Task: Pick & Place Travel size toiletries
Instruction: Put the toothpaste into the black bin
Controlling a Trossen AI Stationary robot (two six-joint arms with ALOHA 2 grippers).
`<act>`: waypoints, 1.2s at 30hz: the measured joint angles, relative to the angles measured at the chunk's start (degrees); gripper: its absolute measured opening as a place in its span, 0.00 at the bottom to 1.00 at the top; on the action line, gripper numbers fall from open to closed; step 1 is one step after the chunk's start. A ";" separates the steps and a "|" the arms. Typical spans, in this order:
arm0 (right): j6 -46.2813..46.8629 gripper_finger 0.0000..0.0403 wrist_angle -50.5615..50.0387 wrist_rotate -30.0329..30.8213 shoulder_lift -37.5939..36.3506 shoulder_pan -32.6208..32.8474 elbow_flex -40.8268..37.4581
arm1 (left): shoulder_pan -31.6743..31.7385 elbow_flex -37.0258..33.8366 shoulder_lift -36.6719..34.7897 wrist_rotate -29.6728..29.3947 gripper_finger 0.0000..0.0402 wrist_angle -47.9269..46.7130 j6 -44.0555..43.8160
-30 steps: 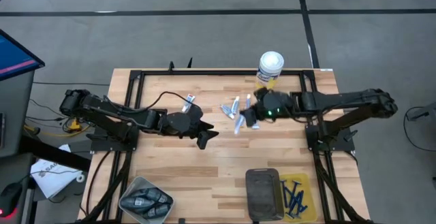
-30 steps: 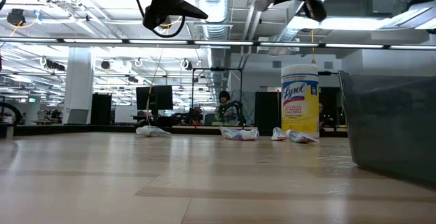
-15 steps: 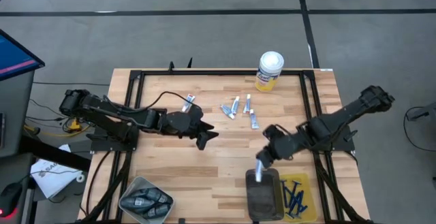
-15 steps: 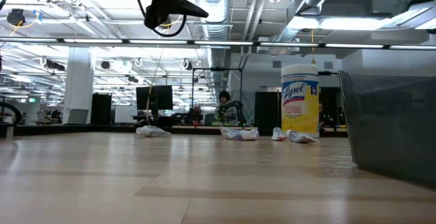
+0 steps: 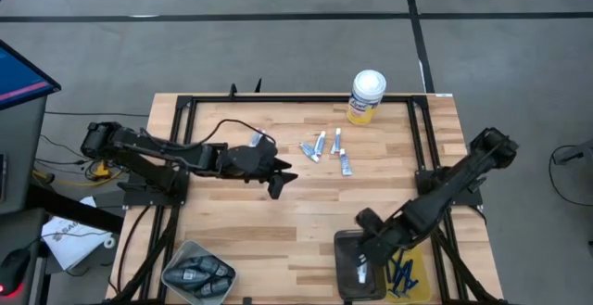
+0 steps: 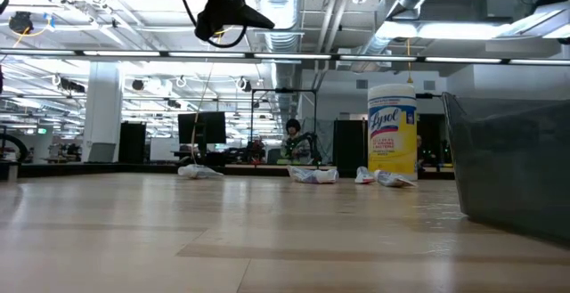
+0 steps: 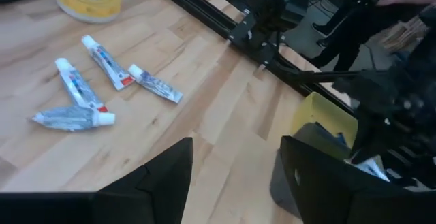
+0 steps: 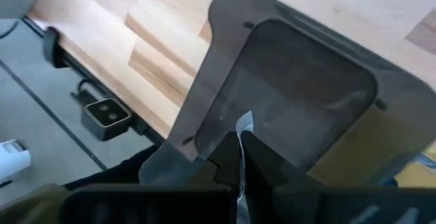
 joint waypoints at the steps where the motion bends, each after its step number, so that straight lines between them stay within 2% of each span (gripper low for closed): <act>1: 0.01 0.00 0.68 -0.39 0.86 0.00 0.00 | 0.34 0.00 0.00 0.00 0.54 0.00 0.69; 6: -1.88 0.00 2.15 -1.32 3.22 -0.02 0.00 | 2.18 0.01 0.00 -0.02 0.54 -1.14 2.93; 9: -4.00 0.04 2.07 -2.04 3.33 -0.05 0.00 | 3.75 0.02 0.00 -0.03 0.54 -3.61 4.00; 14: -6.69 0.21 1.78 -5.95 2.86 -0.88 0.01 | 6.19 0.02 0.00 -0.04 0.59 -9.17 4.39; 19: -7.40 0.42 1.90 -6.93 2.01 -1.63 0.00 | 7.60 0.02 0.00 -0.09 0.65 -14.23 6.79; 23: -7.52 0.52 2.06 -7.09 -0.78 -3.00 0.00 | 9.47 0.02 0.00 -0.03 0.67 -18.56 6.59; 27: -7.54 0.55 1.98 -5.69 -4.70 -4.59 0.00 | 11.07 0.02 0.00 -1.73 0.66 -22.20 6.59; 31: -9.65 0.52 1.79 -4.10 -9.32 -5.67 0.00 | 12.76 0.02 0.00 -3.93 0.65 -23.24 7.47; 36: -14.66 0.47 0.70 -2.73 -16.04 -7.50 0.00 | 16.66 0.02 0.00 -3.93 0.66 -23.21 7.56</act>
